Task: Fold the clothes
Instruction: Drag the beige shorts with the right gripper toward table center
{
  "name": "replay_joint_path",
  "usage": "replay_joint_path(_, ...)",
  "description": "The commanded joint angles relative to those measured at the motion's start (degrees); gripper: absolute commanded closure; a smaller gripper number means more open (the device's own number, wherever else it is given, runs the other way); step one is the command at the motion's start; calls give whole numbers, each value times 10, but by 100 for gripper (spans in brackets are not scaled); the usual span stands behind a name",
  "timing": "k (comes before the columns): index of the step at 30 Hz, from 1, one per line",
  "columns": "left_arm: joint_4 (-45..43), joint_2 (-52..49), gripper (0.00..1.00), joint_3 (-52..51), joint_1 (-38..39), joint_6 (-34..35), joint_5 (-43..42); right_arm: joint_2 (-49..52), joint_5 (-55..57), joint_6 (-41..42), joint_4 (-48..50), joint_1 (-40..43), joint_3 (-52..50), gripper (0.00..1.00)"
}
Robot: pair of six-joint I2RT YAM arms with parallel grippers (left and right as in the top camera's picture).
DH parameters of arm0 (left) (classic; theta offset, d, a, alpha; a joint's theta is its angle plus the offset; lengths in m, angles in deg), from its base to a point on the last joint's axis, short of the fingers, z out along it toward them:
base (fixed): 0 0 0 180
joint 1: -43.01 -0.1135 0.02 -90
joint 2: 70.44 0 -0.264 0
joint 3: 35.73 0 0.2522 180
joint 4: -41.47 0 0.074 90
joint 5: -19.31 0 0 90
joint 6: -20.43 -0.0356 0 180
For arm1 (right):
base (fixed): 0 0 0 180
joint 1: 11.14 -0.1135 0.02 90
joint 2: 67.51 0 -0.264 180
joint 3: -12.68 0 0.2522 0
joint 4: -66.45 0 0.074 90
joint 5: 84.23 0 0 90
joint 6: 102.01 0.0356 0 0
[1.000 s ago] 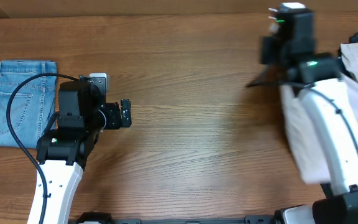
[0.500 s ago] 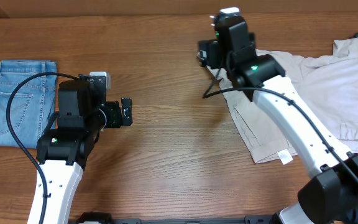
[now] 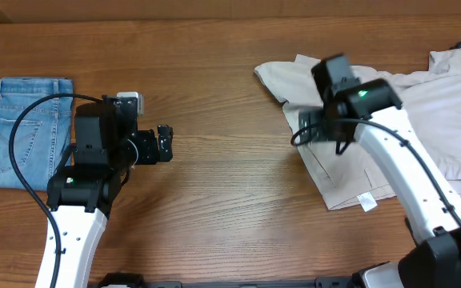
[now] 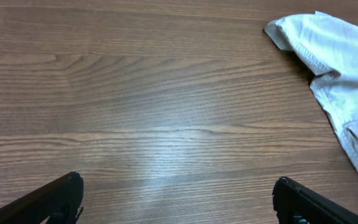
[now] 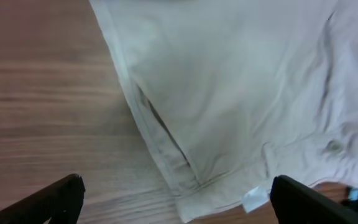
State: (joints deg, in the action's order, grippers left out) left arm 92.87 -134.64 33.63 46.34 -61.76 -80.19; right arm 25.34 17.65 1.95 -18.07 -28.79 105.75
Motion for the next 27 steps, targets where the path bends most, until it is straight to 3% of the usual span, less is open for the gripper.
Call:
replay_joint_path(1,-1,-2,0,14,-3,15,-11,-2,-12,26,20,1,-70,0)
replay_joint_path(15,9,-2,0,14,-3,15,-11,-2,-10,24,228,1,-299,3)
replay_joint_path(19,9,-2,0,14,-3,15,-11,-2,-10,24,238,1,-314,37)
replay_joint_path(21,10,-2,0,14,-3,15,-11,-2,-10,24,238,1,-314,71)
replay_joint_path(23,10,-2,0,14,-3,15,-11,-2,-10,24,238,1,-314,92)
replay_joint_path(24,11,-2,0,14,-3,15,-11,-2,-10,24,238,1,-314,96)
replay_joint_path(27,11,-2,0,14,-3,15,-11,-2,-11,24,239,-2,-313,96)
